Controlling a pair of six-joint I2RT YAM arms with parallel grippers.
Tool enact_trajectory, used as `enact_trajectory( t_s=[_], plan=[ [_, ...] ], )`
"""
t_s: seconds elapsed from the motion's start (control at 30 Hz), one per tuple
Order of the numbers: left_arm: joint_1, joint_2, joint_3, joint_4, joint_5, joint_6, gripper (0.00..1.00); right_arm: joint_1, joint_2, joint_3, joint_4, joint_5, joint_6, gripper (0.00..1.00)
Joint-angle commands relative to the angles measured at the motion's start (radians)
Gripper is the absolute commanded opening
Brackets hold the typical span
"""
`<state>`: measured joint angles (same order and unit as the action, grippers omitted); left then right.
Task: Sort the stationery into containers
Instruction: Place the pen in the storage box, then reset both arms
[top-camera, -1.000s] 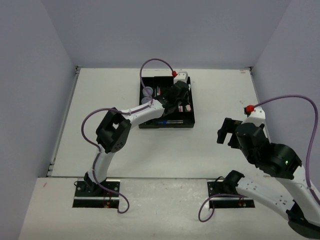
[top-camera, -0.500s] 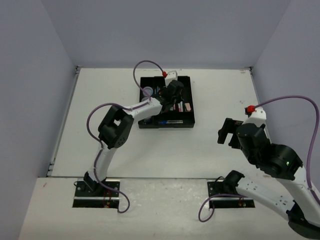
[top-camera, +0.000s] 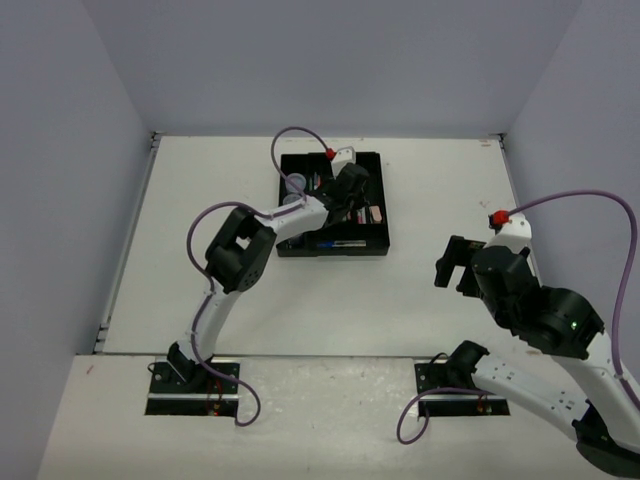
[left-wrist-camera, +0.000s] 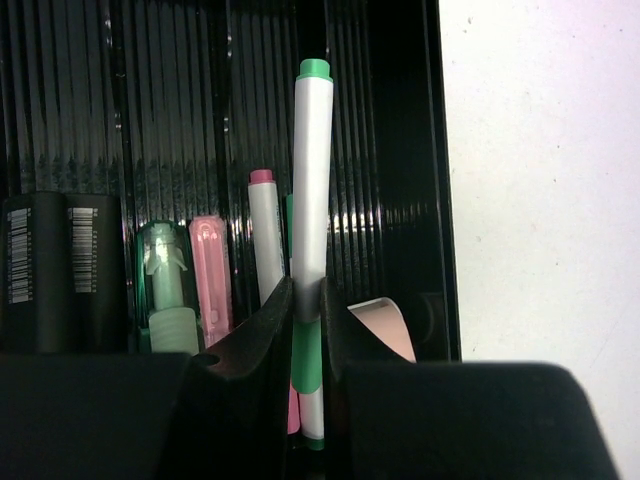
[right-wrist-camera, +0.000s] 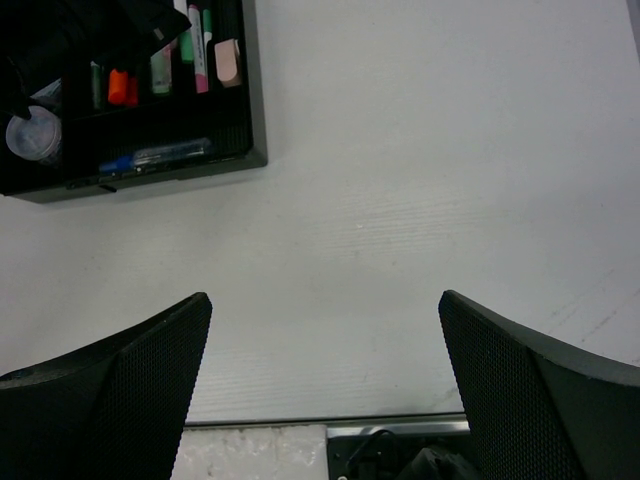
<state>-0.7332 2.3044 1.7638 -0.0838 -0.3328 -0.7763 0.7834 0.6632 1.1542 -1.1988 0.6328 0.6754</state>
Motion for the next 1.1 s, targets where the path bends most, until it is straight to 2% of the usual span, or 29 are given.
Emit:
enact_trajectory(
  t_s=[0.0,0.2,0.33,0.53,0.6,0.67,0.73,0.77,0.8,0.9,1.07],
  plan=[
    [0.011,-0.063,-0.03,0.029,0.001,-0.04,0.07,0.002,0.022,0.009,0.013,0.025,-0.008,0.99],
    [0.01,-0.093,-0.063,0.041,0.012,-0.038,0.26,0.002,0.032,0.007,0.018,0.019,-0.011,0.99],
    [0.011,-0.11,-0.068,0.047,0.025,-0.026,0.42,0.002,0.035,0.009,0.021,0.021,-0.014,0.99],
    [0.008,-0.191,-0.107,0.063,0.027,-0.008,0.46,0.002,0.065,0.013,0.021,0.027,-0.017,0.99],
    [0.006,-0.276,-0.148,0.068,0.021,0.01,0.51,0.002,0.08,0.008,0.027,0.027,-0.019,0.99],
    [0.002,-0.348,-0.188,0.095,0.009,0.045,0.64,0.002,0.096,-0.006,0.048,0.023,-0.024,0.99],
    [-0.002,-0.432,-0.238,0.088,-0.015,0.109,0.88,0.002,0.116,-0.021,0.072,0.024,-0.023,0.99],
    [-0.003,-0.479,-0.269,0.077,-0.029,0.123,0.97,0.001,0.125,-0.026,0.085,0.023,-0.02,0.99],
    [-0.004,-0.52,-0.293,0.073,-0.047,0.139,1.0,0.001,0.131,-0.029,0.095,0.025,-0.014,0.99],
    [0.0,-0.669,-0.367,-0.057,-0.156,0.207,1.0,0.001,0.133,-0.036,0.149,0.049,-0.005,0.99],
    [0.031,-0.886,-0.523,-0.258,-0.324,0.188,1.0,0.001,0.109,-0.033,0.198,0.1,0.001,0.99]
  ],
)
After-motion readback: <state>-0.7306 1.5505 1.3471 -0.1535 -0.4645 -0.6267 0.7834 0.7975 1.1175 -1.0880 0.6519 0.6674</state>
